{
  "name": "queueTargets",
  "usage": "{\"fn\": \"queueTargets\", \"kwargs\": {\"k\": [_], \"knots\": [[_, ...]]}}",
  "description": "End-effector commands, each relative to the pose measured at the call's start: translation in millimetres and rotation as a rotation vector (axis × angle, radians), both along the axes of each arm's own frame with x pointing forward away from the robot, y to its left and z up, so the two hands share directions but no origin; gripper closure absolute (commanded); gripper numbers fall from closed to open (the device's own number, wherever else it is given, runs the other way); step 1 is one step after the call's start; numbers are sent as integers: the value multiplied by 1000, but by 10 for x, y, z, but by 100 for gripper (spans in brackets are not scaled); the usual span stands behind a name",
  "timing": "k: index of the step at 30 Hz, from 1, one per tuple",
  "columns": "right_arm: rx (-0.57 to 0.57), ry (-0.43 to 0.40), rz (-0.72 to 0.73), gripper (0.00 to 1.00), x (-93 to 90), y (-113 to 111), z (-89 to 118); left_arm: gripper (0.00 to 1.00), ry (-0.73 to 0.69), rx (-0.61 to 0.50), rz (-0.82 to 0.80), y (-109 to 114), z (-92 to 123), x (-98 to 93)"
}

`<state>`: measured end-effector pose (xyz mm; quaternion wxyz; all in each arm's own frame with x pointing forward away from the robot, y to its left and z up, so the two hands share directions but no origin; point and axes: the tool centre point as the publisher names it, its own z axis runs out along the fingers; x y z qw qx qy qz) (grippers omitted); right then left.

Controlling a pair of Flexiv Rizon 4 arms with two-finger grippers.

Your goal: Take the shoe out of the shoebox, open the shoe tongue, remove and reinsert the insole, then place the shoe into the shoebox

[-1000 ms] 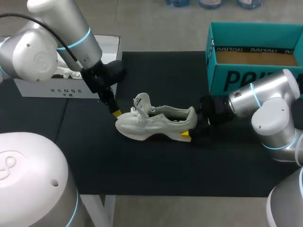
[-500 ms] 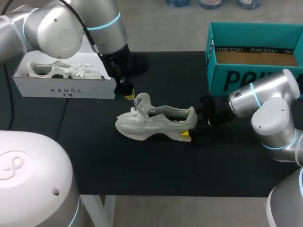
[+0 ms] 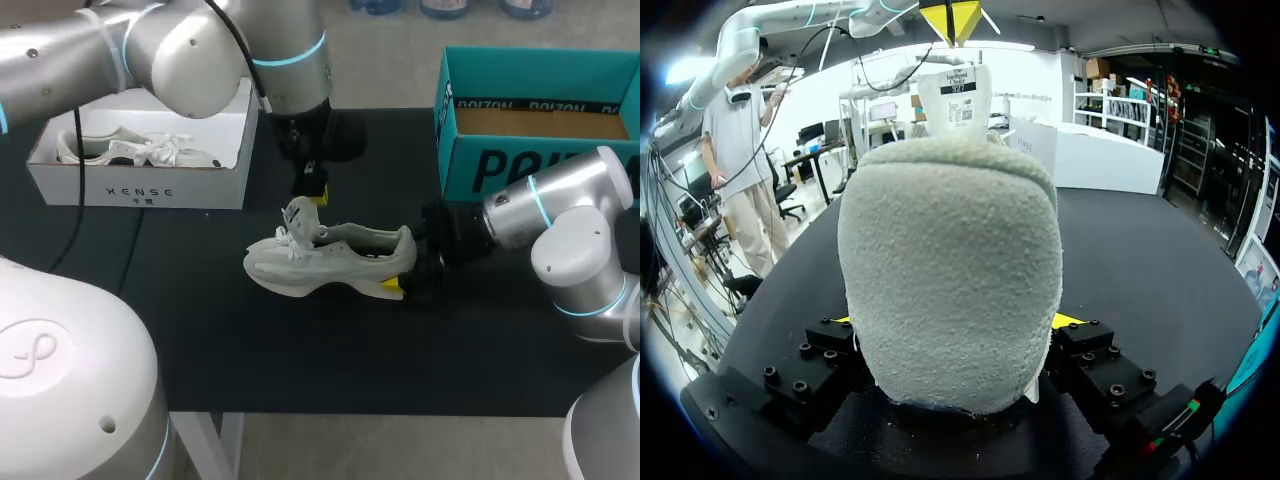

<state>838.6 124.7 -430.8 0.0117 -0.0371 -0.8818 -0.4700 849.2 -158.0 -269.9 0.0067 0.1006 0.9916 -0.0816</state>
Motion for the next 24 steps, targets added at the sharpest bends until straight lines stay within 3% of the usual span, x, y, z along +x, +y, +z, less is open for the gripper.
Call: {"fn": "queueTargets", "kwargs": {"k": [1,14,17,24], "knots": [[-1,1,-1,100,8,5,-55,100,117,-2,-139,-287,-290,237],[-1,1,-1,100,8,5,-55,100,117,-2,-139,-287,-290,237],[-1,1,-1,100,8,5,-55,100,91,44,-25,-307,-346,217],[-1,1,-1,100,8,5,-55,100,36,-12,37,-377,-425,160]]}}
